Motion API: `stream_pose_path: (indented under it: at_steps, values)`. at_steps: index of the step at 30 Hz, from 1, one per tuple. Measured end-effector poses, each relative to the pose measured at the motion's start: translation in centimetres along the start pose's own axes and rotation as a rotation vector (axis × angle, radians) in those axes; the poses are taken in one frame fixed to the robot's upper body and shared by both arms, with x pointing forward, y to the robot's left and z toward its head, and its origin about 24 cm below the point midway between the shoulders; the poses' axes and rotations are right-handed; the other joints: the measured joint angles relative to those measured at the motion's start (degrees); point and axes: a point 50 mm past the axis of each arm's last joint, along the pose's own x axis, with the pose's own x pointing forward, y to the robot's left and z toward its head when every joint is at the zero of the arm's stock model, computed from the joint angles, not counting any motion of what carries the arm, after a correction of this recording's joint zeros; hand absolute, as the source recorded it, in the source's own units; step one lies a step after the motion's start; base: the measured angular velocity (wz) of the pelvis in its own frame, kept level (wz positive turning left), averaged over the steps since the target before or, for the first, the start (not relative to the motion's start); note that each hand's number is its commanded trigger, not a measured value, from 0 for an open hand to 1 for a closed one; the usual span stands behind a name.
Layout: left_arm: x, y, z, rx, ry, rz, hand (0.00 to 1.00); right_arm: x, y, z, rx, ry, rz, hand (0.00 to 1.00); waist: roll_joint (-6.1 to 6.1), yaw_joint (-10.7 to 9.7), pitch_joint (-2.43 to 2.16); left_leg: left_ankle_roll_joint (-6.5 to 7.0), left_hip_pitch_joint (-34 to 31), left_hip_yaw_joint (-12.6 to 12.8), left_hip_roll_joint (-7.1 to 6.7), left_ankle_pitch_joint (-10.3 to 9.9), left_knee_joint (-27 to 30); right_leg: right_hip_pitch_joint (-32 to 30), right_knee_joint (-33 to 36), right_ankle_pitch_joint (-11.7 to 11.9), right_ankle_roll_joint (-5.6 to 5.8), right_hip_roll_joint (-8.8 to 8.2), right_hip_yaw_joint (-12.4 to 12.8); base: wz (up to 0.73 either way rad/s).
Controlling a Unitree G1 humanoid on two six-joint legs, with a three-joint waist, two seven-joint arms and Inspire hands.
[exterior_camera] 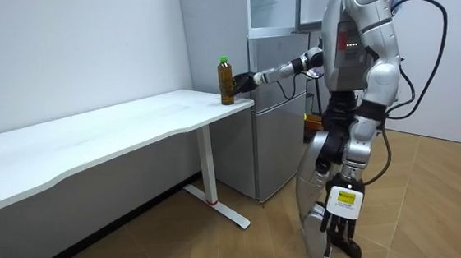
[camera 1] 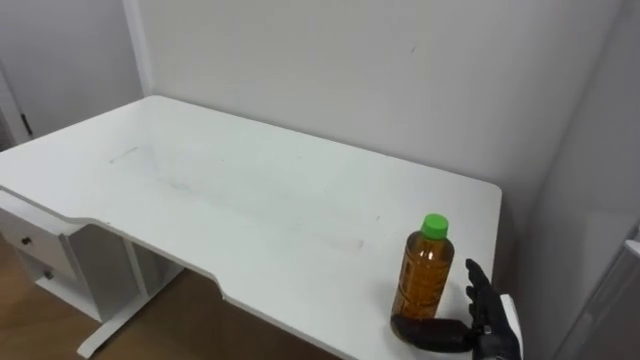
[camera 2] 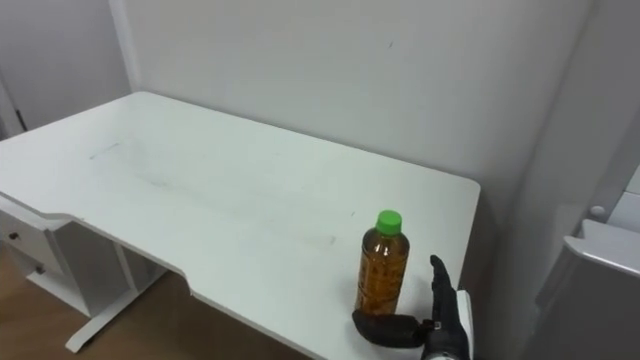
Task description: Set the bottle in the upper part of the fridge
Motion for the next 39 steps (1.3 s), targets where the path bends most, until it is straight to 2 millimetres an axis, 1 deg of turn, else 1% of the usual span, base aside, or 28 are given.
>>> stream_pose_path:
  at_steps: [4,11,15,18,20,23,25,27,33,39]
  values:
    - [0.0,-0.1,0.1,0.009,-0.003,-0.005,0.00,0.0,-0.1,0.0,0.003,-0.003,-0.018,0.00,0.03,0.00,0.00,0.02,-0.31,-0.69,-0.33,0.32,-0.08,-0.04,0.00,0.00,0.00,-0.15,-0.73,0.08]
    - [0.0,-0.1,0.2,0.007,-0.006,-0.007,0.00,0.0,-0.1,0.0,0.008,-0.001,-0.035,0.00,-0.01,0.49,-0.02,0.04,-1.02,-0.86,-0.36,0.34,0.39,-0.50,0.12,0.00,0.00,-0.17,-0.81,0.01]
    - [0.1,-0.1,0.5,0.008,-0.012,-0.008,0.00,0.1,-0.2,-0.3,0.000,0.008,-0.041,0.00,-0.07,1.27,-0.04,0.07,-1.63,-0.88,-0.35,0.36,0.70,-0.91,0.22,0.00,-0.01,-0.17,-0.79,0.00]
    - [0.1,-0.3,0.5,0.019,-0.011,-0.013,0.00,0.3,-0.2,0.0,0.013,0.005,-0.050,0.00,-0.30,1.55,0.00,0.13,-2.08,-0.92,-0.38,0.39,0.80,-1.18,0.30,0.03,-0.04,-0.20,-0.84,0.00]
    - [0.1,-0.3,0.6,0.024,-0.014,-0.015,0.00,0.5,-0.1,0.4,0.015,-0.004,-0.050,0.00,-0.65,1.63,-0.17,0.14,-2.72,-1.02,-0.38,0.39,0.73,-1.64,0.34,0.03,-0.04,-0.17,-0.98,0.04]
    - [0.1,-0.4,0.7,0.026,-0.016,-0.017,0.00,0.8,0.1,1.0,0.029,-0.013,-0.057,0.00,-1.04,2.25,-0.19,0.19,-2.90,-1.07,-0.43,0.43,0.77,-1.94,0.43,0.07,-0.04,-0.21,-0.86,0.00]
    - [0.1,-0.4,0.8,0.027,-0.025,-0.017,0.00,1.1,0.1,1.3,0.030,-0.019,-0.062,0.00,-1.20,2.94,-0.08,0.19,-2.99,-1.24,-0.47,0.43,0.82,-1.97,0.42,0.07,-0.03,-0.18,-0.89,0.02]
    - [0.1,-0.4,0.8,0.028,-0.028,-0.017,0.00,1.3,0.2,1.5,0.028,-0.021,-0.064,0.00,-1.27,3.07,-0.04,0.19,-3.11,-1.40,-0.47,0.43,0.83,-2.02,0.41,0.07,-0.03,-0.17,-1.14,0.06]
    - [0.2,-0.4,0.8,0.027,-0.027,-0.018,0.00,1.3,0.2,1.6,0.030,-0.026,-0.066,0.00,-1.48,3.15,0.10,0.18,-3.99,-1.69,-0.48,0.44,0.93,-2.51,0.28,0.08,-0.04,-0.10,-1.61,0.03]
    - [0.2,-0.4,0.7,0.029,-0.024,-0.019,0.00,1.4,0.2,1.8,0.037,-0.029,-0.070,0.00,-1.37,3.09,0.18,0.17,-4.61,-2.11,-0.57,0.45,1.50,-2.97,0.21,0.08,-0.04,-0.04,-1.83,0.02]
